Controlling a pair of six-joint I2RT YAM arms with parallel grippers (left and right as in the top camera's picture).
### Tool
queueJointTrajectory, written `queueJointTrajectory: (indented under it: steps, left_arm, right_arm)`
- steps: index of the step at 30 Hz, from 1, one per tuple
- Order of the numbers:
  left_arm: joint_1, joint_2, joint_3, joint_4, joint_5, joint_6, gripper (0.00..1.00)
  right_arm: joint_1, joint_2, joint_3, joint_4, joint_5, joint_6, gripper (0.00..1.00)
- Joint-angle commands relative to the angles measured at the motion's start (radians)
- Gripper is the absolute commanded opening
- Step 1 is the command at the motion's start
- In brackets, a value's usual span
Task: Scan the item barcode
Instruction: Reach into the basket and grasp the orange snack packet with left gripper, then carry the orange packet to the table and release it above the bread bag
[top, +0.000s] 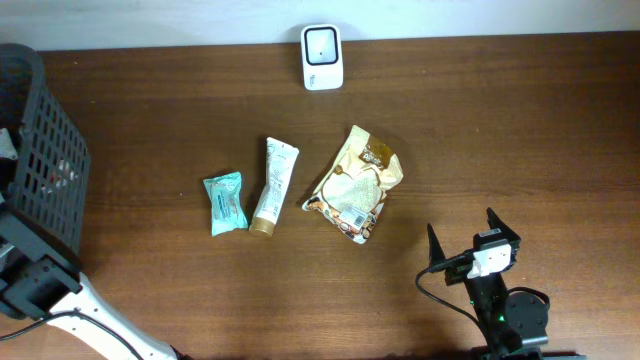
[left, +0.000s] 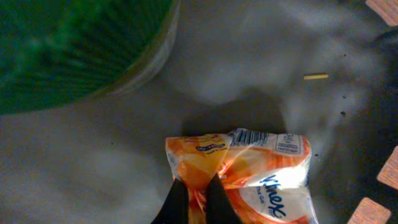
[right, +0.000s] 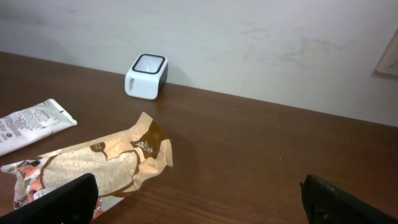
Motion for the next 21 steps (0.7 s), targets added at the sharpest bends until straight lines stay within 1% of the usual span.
queueJointTrajectory:
  steps: [1, 7, 12, 17, 20, 21]
  left_arm:
    - [0.001, 0.002, 0.011, -0.034, -0.008, -0.012, 0.0]
    - [0.004, -0.124, 0.058, -0.037, -0.009, -0.07, 0.0]
    - [0.01, -0.302, 0.069, -0.027, -0.008, -0.22, 0.0]
    - [0.009, -0.483, 0.069, -0.014, -0.003, -0.289, 0.0]
    - [0.009, -0.607, 0.069, -0.023, 0.082, -0.311, 0.0]
    - [0.007, -0.647, 0.069, -0.027, 0.156, -0.315, 0.0]
  right_arm:
    - [0.009, -0.005, -0.007, -0.003, 0.009, 0.0, 0.98]
    - [0.009, -0.005, -0.007, -0.003, 0.009, 0.0, 0.98]
    - [0.009, -0.005, -0.007, -0.003, 0.009, 0.0, 0.98]
    - [0.009, -0.005, -0.007, -0.003, 0.009, 0.0, 0.98]
    - [0.009, -0.005, -0.007, -0.003, 0.009, 0.0, 0.98]
    - [0.009, -0.005, -0.007, -0.003, 0.009, 0.0, 0.98]
